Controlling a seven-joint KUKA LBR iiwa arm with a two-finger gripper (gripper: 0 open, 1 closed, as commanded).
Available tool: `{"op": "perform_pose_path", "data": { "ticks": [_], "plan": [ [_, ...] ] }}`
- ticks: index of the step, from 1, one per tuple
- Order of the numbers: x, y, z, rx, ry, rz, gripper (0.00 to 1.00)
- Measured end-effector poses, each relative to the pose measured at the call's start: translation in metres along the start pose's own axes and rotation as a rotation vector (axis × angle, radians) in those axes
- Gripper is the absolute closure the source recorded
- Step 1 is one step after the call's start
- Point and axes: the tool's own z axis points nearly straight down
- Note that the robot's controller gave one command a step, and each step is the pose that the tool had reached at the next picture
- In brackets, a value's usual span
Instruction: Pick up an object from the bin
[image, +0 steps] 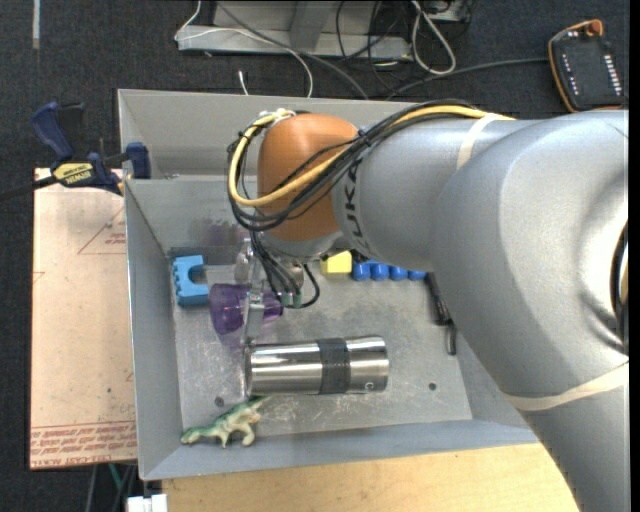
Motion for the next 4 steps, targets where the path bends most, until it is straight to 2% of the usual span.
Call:
{"op": "perform_pose_path", "data": {
  "ticks": [1, 2, 4],
  "plan": [
    [-0.0021, -0.0085, 0.0277, 0.000, -0.014, -0.314, 0.00],
    [-0.0036, -0.0152, 0.0264, -0.004, -0.007, 0.058, 1.00],
    [-0.0034, -0.0152, 0.0244, -0.004, -0.006, 0.058, 1.00]
  ]
}}
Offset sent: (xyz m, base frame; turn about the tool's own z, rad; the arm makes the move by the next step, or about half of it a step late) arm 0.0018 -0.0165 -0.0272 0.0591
